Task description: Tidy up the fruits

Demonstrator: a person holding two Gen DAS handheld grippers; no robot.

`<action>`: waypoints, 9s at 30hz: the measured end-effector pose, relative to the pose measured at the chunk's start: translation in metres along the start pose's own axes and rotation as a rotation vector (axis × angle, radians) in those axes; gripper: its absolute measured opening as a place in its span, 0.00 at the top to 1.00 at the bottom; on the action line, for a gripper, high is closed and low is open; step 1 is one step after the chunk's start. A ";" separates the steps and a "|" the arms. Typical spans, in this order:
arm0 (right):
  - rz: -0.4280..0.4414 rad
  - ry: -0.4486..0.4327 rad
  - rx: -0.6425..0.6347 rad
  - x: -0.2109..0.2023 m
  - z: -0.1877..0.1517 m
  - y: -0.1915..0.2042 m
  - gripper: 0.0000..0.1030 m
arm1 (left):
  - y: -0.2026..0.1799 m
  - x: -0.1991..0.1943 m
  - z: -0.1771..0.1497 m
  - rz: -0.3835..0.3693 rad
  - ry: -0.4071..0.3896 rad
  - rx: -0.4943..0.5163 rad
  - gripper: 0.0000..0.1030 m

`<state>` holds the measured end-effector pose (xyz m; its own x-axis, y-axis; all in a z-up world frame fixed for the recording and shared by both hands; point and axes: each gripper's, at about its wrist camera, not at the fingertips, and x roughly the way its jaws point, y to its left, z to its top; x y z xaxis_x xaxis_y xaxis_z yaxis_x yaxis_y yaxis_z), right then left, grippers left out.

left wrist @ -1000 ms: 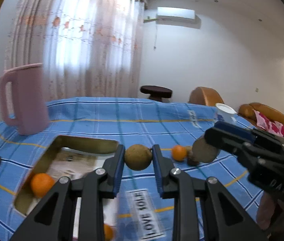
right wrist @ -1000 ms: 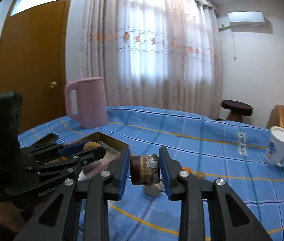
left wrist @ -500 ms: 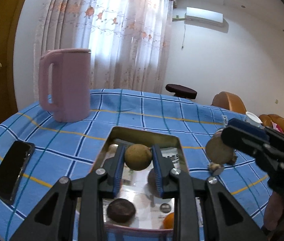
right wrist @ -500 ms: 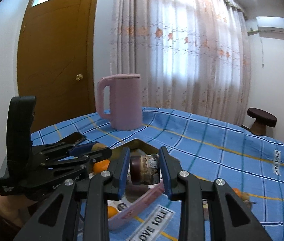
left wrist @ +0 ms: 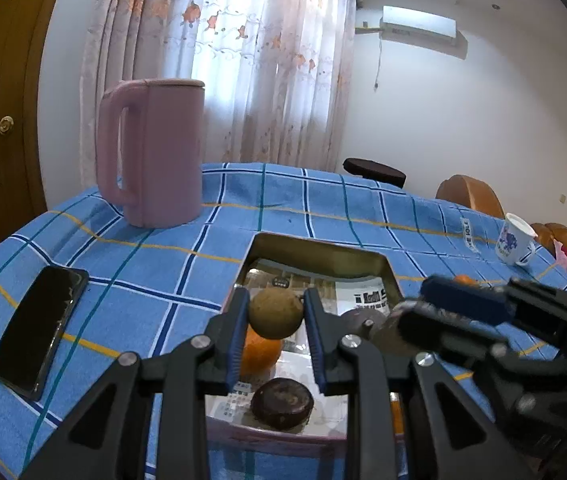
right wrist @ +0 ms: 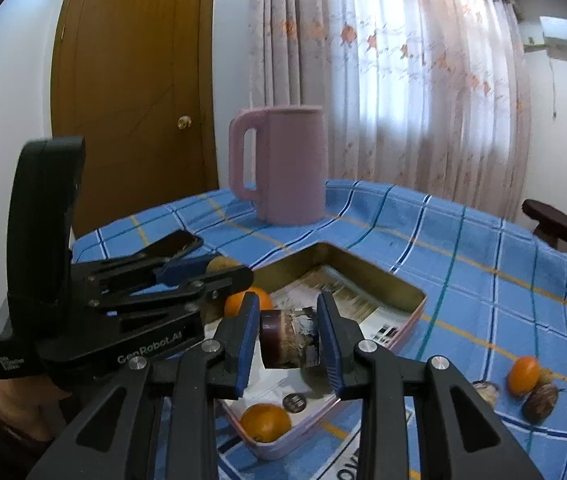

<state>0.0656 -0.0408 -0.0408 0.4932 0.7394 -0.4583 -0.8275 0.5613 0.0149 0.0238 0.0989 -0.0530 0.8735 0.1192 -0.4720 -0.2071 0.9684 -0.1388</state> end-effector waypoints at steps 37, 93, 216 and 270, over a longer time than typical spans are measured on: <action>-0.443 0.070 0.252 -0.080 -0.050 -0.158 0.48 | -0.133 0.025 0.006 -0.227 0.093 0.164 0.15; -0.392 0.162 0.320 -0.046 -0.058 -0.183 0.56 | -0.177 0.089 0.009 -0.271 0.134 0.180 0.60; -0.180 0.056 0.030 -0.003 0.000 -0.076 0.46 | -0.033 0.020 0.044 0.011 -0.032 0.033 0.15; -0.470 0.195 0.396 -0.069 -0.077 -0.242 0.75 | -0.229 0.157 0.006 -0.257 0.369 0.211 0.48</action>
<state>0.2112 -0.2562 -0.0808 0.6908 0.3207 -0.6481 -0.3547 0.9313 0.0828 0.2111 -0.1030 -0.0896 0.6626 -0.1780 -0.7275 0.1216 0.9840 -0.1300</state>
